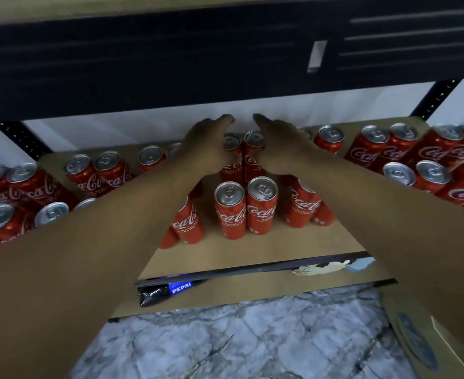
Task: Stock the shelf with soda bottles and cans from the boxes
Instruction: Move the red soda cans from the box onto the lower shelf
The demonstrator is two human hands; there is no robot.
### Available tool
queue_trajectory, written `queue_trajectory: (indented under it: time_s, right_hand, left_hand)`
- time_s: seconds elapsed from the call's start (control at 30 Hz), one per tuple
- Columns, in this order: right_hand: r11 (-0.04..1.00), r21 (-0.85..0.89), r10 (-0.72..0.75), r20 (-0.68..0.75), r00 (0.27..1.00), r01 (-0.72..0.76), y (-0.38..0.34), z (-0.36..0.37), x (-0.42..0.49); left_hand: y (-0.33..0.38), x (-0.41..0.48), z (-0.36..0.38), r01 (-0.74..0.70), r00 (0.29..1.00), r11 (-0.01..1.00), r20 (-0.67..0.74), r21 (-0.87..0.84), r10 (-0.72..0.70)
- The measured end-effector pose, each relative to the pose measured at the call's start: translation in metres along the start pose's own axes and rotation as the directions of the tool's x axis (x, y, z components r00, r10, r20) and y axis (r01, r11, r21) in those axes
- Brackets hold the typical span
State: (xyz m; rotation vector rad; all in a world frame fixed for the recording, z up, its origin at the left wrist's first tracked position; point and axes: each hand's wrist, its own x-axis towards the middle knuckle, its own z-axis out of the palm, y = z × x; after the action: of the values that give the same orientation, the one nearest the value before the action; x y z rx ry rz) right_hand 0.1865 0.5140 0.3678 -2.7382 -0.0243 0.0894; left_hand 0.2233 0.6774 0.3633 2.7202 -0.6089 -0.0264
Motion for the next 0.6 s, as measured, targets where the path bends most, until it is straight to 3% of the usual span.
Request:
queue_trajectory:
  time_s: [0.1, 0.23, 0.6]
  right_hand:
    - [1.000, 0.006, 0.007, 0.063, 0.998, -0.007, 0.002, 0.008, 0.017]
    - [0.998, -0.056, -0.020, 0.018, 1.000, 0.021, 0.011, 0.017, 0.028]
    - [0.997, 0.005, -0.080, 0.022, 0.997, 0.080, 0.019, 0.020, 0.022]
  left_hand:
    - [-0.005, 0.016, 0.006, -0.004, 1.000, 1.000, 0.024, -0.023, 0.005]
    - [-0.009, 0.020, 0.015, -0.015, 0.999, 1.000, -0.030, -0.021, 0.014]
    - [-0.017, 0.006, 0.014, -0.033, 0.999, 0.997, -0.021, -0.063, 0.032]
